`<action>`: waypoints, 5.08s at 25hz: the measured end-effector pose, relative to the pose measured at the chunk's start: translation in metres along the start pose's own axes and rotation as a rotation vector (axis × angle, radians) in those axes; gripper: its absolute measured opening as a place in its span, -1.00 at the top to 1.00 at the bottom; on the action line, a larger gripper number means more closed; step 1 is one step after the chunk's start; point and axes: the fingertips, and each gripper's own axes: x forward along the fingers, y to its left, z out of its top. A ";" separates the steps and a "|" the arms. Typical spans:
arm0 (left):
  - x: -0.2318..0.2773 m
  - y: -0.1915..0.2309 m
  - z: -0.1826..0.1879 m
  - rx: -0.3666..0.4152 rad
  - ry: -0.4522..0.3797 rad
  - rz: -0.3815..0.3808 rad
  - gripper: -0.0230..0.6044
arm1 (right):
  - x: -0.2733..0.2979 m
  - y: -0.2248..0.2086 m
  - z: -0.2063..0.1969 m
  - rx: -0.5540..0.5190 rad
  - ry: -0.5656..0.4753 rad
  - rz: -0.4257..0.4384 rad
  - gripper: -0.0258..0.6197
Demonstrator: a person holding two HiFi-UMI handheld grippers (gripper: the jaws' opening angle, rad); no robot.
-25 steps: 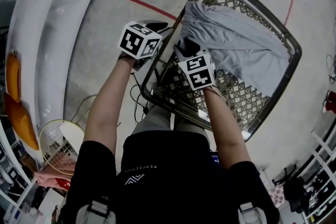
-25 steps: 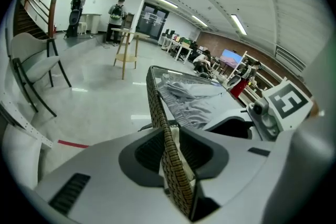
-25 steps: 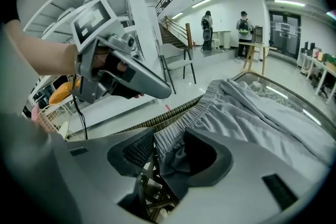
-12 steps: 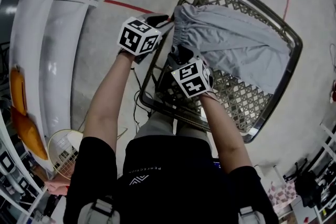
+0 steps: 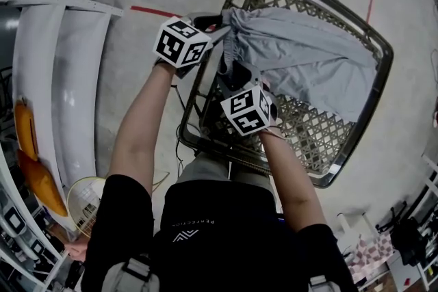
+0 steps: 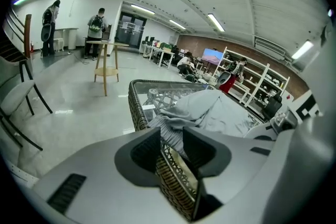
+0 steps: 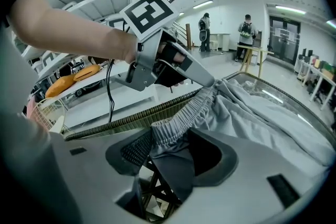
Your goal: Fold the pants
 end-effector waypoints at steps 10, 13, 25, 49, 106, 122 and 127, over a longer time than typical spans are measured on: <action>0.010 0.005 0.009 0.008 0.018 -0.004 0.47 | 0.002 -0.005 0.002 0.070 -0.002 -0.014 0.28; 0.012 0.008 0.015 0.008 0.015 -0.005 0.46 | 0.001 -0.003 0.001 0.071 0.009 -0.012 0.28; 0.037 0.006 0.020 0.119 0.194 -0.088 0.33 | 0.001 -0.005 0.004 0.077 0.024 0.014 0.28; 0.058 -0.010 0.017 0.240 0.271 -0.124 0.67 | -0.001 -0.025 0.005 0.109 -0.002 -0.032 0.72; 0.054 -0.082 0.064 0.337 0.282 -0.006 0.78 | -0.115 -0.076 -0.007 0.308 -0.162 -0.127 0.78; 0.134 -0.161 0.108 0.442 0.318 -0.109 0.78 | -0.177 -0.153 -0.059 0.435 -0.215 -0.274 0.78; 0.159 -0.188 0.120 0.476 0.314 -0.157 0.78 | -0.198 -0.172 -0.079 0.496 -0.219 -0.330 0.78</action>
